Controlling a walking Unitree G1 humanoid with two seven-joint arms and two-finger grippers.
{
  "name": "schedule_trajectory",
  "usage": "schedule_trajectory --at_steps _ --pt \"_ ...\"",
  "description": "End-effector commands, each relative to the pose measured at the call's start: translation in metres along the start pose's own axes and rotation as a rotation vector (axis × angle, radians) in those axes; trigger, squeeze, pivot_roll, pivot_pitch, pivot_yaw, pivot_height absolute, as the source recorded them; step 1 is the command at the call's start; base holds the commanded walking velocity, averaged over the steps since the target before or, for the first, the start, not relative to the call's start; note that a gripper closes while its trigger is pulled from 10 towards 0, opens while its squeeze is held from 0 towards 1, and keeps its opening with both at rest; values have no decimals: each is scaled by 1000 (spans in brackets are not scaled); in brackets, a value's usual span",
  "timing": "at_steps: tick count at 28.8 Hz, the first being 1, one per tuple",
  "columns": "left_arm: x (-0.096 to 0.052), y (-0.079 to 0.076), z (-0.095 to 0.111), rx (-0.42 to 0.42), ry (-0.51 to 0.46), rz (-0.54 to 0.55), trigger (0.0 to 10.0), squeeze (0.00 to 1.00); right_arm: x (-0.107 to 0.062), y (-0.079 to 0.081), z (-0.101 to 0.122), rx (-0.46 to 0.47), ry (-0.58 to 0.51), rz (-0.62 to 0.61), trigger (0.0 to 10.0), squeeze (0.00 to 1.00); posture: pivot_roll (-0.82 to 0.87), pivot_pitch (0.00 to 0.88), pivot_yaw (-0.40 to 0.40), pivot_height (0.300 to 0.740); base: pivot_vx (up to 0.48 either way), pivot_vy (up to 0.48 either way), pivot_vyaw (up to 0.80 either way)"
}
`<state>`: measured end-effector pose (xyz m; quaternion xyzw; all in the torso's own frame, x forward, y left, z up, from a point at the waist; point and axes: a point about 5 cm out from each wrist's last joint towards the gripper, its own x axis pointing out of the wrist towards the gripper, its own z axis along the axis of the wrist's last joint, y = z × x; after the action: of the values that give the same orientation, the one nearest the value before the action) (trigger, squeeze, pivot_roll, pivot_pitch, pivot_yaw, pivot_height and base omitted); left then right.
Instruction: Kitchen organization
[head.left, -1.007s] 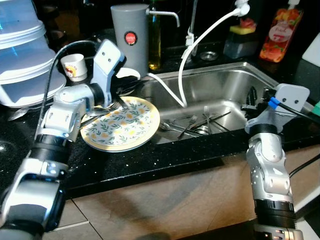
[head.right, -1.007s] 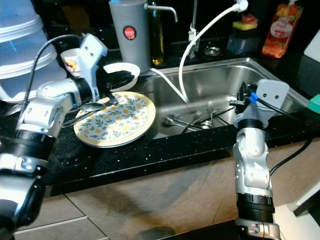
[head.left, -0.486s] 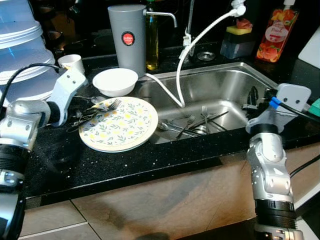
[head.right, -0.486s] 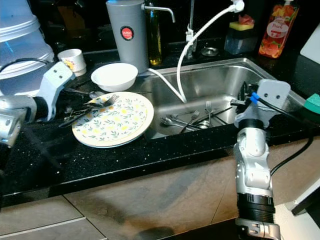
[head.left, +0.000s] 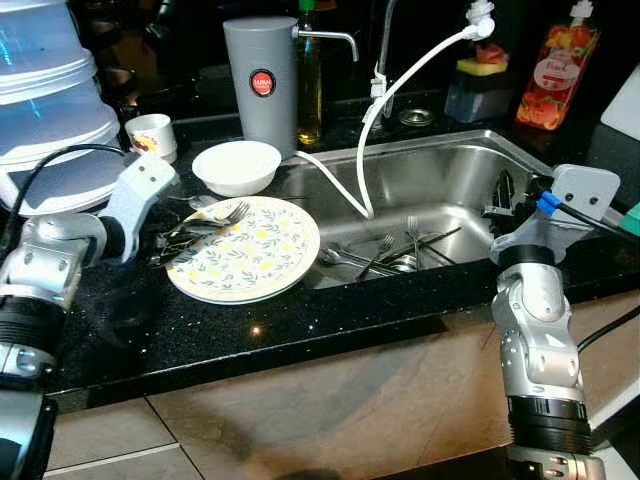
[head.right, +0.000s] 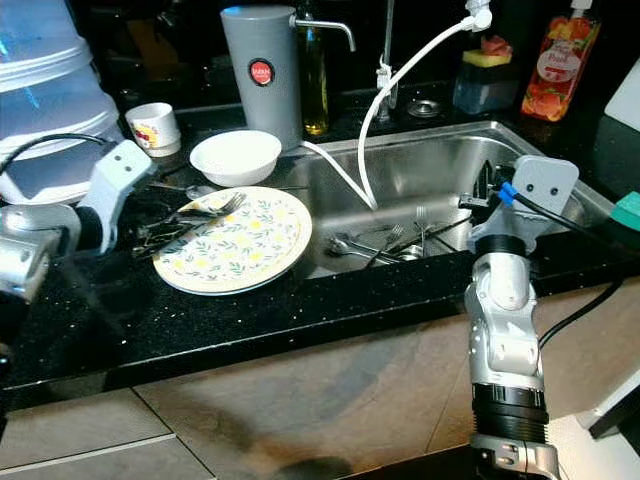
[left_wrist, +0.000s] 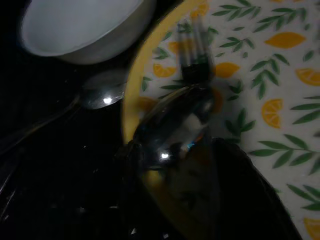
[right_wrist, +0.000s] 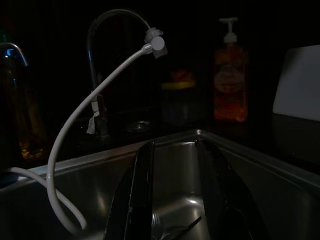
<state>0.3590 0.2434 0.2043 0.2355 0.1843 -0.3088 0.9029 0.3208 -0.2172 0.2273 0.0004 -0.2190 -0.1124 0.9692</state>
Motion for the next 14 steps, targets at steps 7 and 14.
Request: schedule_trajectory --at_steps 7,14 --pt "14 -19 -25 -21 72 -41 0 0 4 3 0 7 3 15 10000 0 49 0 28 740 0 0 0" --pt "-8 -12 42 -136 -360 -73 0 0 2 4 -1 9 8 21 10000 0 46 0 19 740 0 0 0"
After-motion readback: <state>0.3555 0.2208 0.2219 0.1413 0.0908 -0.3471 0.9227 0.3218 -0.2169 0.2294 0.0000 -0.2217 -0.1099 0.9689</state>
